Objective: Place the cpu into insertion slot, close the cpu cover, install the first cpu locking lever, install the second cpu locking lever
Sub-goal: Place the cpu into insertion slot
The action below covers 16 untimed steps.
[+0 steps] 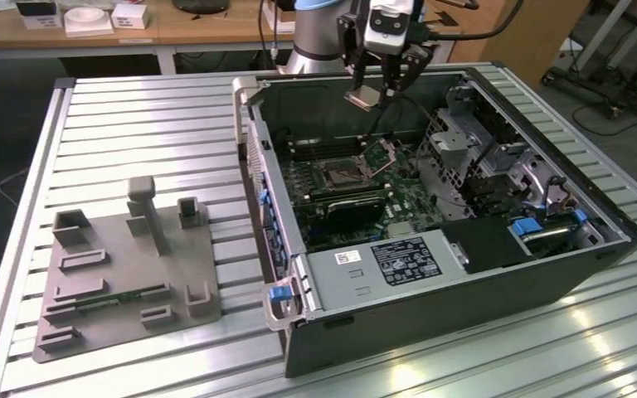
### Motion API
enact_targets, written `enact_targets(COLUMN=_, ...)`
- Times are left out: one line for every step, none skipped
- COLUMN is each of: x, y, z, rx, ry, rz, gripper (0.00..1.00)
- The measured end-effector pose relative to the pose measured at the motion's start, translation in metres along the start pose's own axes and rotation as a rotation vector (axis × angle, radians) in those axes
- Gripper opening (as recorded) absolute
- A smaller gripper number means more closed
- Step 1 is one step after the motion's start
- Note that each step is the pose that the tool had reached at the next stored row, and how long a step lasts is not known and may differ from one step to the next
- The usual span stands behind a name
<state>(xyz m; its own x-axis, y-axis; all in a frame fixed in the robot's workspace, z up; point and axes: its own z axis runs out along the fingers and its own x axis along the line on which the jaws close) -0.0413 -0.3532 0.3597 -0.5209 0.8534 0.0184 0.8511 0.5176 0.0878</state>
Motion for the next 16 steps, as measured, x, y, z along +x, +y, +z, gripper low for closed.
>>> enact_targets(x=0.0000, y=-0.0001, z=0.0000, rx=-0.0001, ry=-0.0004, rz=0.005, gripper=0.54)
enact_targets(x=0.0001, y=-0.0001, z=0.0000, rx=-0.0002, ry=-0.0009, rz=0.010, gripper=0.54)
enact_targets(x=0.0001, y=-0.0002, z=0.0000, rx=-0.0003, ry=-0.0013, rz=0.015, gripper=0.54)
enact_targets(x=0.0001, y=-0.0002, z=0.0000, rx=-0.0004, ry=-0.0017, rz=0.019, gripper=0.54)
enact_targets(x=0.0002, y=-0.0003, z=0.0000, rx=-0.0005, ry=-0.0021, rz=0.024, gripper=0.54)
enact_targets(x=0.0002, y=-0.0003, z=0.0000, rx=-0.0006, ry=-0.0025, rz=0.028, gripper=0.54)
enact_targets(x=0.0002, y=-0.0003, z=0.0000, rx=-0.0006, ry=-0.0029, rz=0.032, gripper=0.54)
enact_targets(x=0.0002, y=-0.0003, z=0.0000, rx=-0.0006, ry=-0.0031, rz=0.035, gripper=0.54)
enact_targets(x=0.0002, y=-0.0003, z=0.0000, rx=-0.0007, ry=-0.0032, rz=0.037, gripper=0.54)
enact_targets(x=0.0002, y=-0.0003, z=0.0000, rx=-0.0007, ry=-0.0032, rz=0.037, gripper=0.54)
enact_targets(x=0.0002, y=-0.0003, z=0.0000, rx=-0.0007, ry=-0.0033, rz=0.037, gripper=0.54)
enact_targets(x=0.0002, y=-0.0003, z=0.0000, rx=-0.0007, ry=-0.0033, rz=0.037, gripper=0.54)
enact_targets(x=0.0002, y=-0.0004, z=0.0000, rx=-0.0007, ry=-0.0033, rz=0.037, gripper=0.54)
enact_targets(x=0.0002, y=-0.0004, z=0.0000, rx=-0.0007, ry=-0.0033, rz=0.037, gripper=0.54)
enact_targets(x=0.0002, y=-0.0003, z=0.0000, rx=-0.0007, ry=-0.0033, rz=0.037, gripper=0.54)
enact_targets(x=0.0002, y=-0.0003, z=0.0000, rx=-0.0007, ry=-0.0033, rz=0.037, gripper=0.54)
